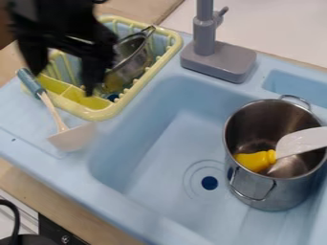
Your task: Put the white laddle at left side of the sink
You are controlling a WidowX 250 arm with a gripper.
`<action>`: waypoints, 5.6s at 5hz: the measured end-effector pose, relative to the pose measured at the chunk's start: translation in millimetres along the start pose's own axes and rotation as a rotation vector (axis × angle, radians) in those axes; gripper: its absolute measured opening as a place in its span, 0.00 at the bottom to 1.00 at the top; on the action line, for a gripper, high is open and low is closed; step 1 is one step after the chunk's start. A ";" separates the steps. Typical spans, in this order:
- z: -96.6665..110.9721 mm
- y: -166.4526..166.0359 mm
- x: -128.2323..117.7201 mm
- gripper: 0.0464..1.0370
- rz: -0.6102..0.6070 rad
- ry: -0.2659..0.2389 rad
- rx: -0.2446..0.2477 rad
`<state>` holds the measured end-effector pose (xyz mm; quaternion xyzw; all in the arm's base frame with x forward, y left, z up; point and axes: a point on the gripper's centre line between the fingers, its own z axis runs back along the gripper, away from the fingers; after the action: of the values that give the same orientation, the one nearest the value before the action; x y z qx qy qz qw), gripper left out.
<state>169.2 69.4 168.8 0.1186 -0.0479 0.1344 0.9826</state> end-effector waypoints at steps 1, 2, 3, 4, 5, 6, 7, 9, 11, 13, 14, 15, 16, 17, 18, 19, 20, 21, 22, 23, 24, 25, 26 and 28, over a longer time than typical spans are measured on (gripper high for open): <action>-9.1 17.5 -0.4 0.96 0.125 0.044 -0.010; -22.2 33.9 8.0 0.96 0.246 0.069 -0.091; -29.5 49.2 20.5 0.96 0.333 0.027 -0.131; -33.1 56.3 22.9 0.96 0.422 0.014 -0.127; -43.0 46.7 13.8 0.96 0.478 0.033 -0.136; -47.3 37.9 13.6 0.96 0.546 0.066 -0.106; -52.0 34.4 10.7 0.96 0.612 0.099 -0.103; -58.9 38.6 11.9 0.91 0.651 0.105 -0.130; -61.7 38.0 13.6 0.35 0.604 0.090 -0.150; -48.8 33.3 19.6 0.19 0.462 0.093 -0.155; -42.0 29.7 22.2 0.19 0.356 0.093 -0.120; -32.3 16.6 20.8 0.19 0.223 0.083 -0.121; -12.4 -5.4 20.7 0.19 0.058 0.003 -0.113; -4.1 -28.5 21.9 0.19 -0.066 -0.040 -0.131; -2.2 -59.2 27.8 0.19 -0.150 -0.079 -0.187; 0.0 -85.3 34.4 0.19 -0.210 -0.147 -0.221; -3.6 -103.2 38.7 0.19 -0.232 -0.191 -0.217; -12.0 -115.8 42.3 0.19 -0.197 -0.242 -0.197; -20.9 -123.0 46.5 0.19 -0.187 -0.261 -0.188; -24.5 -131.8 44.6 0.19 -0.166 -0.289 -0.191; -28.5 -139.0 39.0 0.19 -0.205 -0.267 -0.207; -41.7 -132.4 31.3 0.19 -0.190 -0.243 -0.217; -48.2 -127.3 30.3 0.19 -0.185 -0.253 -0.198; -53.9 -115.7 28.1 0.23 -0.128 -0.261 -0.195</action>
<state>231.4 -18.5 94.8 0.0421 -0.1801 0.0500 0.9815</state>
